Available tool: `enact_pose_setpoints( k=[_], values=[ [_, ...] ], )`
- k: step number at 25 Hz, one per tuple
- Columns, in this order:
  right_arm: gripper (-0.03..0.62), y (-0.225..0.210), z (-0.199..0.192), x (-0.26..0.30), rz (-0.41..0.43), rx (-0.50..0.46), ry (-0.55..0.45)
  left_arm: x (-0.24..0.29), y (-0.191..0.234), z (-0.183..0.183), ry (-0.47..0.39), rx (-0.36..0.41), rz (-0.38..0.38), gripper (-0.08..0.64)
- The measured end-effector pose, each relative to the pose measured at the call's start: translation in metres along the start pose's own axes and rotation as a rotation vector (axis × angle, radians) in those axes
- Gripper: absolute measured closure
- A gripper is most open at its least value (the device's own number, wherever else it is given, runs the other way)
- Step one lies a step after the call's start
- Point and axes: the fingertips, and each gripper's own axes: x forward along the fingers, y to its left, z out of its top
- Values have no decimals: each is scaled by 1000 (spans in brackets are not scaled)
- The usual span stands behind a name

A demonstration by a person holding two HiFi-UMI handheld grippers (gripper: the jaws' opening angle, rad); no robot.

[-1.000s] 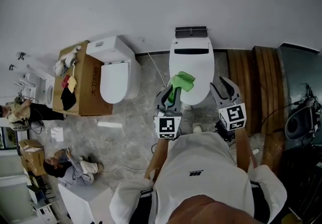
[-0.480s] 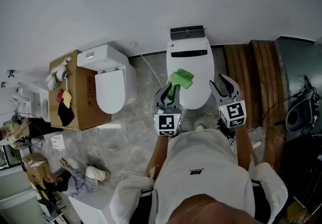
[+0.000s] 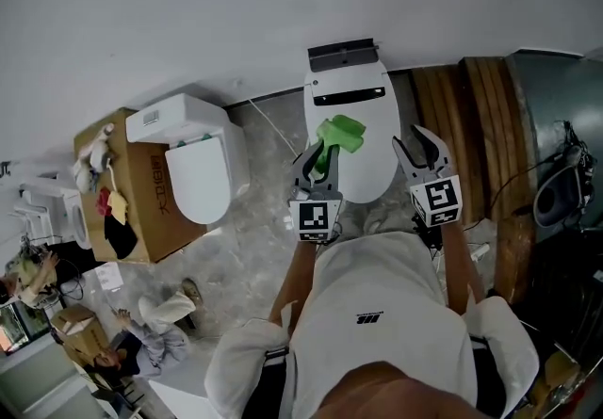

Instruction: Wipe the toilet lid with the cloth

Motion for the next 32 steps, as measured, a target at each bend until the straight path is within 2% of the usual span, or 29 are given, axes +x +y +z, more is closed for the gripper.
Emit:
enact_pose_setpoints(
  k=[10,16,21,32],
  values=[
    [411,-30,-22,52,-12,18,70,72,-4,-25,40,-17,-104,492],
    [411,-62,-51,75,11,43,118,123,-23,-50,87,-33,-128,492],
    [411,-94,-87,99,57,63,161,169,-41,-80,146,-45,-108,492],
    [411,-160,-176,156,184,91,275,259,-71,-169,299,-137,3,492]
  ],
)
